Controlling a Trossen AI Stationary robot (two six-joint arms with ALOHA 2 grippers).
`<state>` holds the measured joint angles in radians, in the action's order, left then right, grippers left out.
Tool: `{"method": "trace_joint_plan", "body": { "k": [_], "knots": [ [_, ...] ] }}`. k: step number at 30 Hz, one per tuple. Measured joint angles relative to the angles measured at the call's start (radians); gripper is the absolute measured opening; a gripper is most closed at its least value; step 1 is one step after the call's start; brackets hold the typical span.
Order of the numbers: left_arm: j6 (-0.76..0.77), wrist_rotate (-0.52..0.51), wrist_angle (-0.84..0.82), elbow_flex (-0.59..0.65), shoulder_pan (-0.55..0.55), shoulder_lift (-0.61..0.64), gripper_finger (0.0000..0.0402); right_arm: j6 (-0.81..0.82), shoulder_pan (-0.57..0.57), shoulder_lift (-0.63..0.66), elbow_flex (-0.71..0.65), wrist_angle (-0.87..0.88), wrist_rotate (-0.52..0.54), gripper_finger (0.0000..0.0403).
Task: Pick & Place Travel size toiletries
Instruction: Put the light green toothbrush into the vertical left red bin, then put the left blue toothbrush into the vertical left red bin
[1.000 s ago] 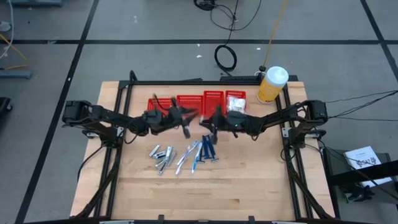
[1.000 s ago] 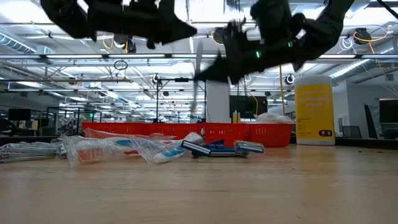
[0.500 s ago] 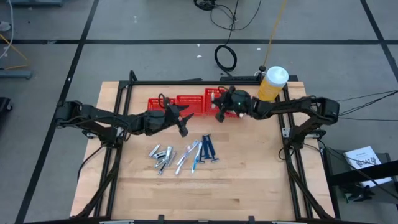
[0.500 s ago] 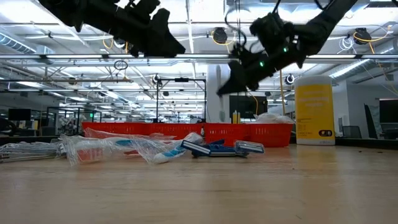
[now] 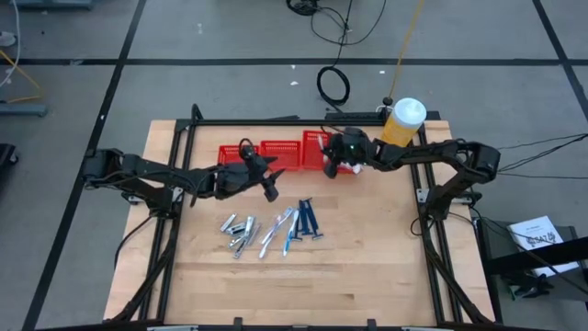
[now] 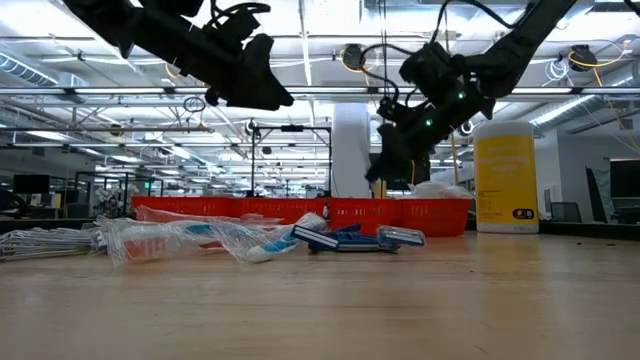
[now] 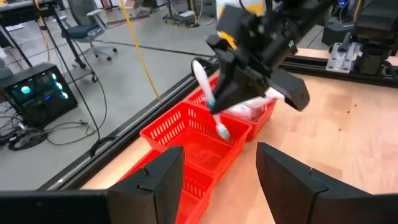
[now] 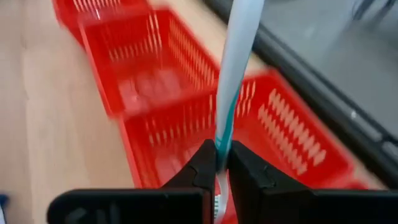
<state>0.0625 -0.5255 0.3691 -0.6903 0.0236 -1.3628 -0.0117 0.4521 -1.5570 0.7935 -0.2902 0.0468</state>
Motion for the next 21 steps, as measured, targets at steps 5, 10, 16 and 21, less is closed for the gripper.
{"method": "trace_joint_plan", "body": {
  "k": [5,10,16,21],
  "knots": [
    [0.001,0.0,0.0,0.0,0.009,0.0,0.0198,0.009,-0.03,0.003,0.001,0.013,-0.051,0.0015],
    [0.003,0.0,0.0,0.0,0.01,0.0,0.0198,0.043,-0.041,0.003,0.001,0.007,-0.044,0.0051],
    [0.035,0.001,-0.014,0.0,0.01,0.0,0.0198,0.083,-0.042,0.003,0.001,0.002,0.056,0.012],
    [0.062,0.002,-0.047,0.0,0.01,0.0,0.0198,0.12,-0.041,0.003,0.001,-0.048,0.058,0.0172]
  ]
}}
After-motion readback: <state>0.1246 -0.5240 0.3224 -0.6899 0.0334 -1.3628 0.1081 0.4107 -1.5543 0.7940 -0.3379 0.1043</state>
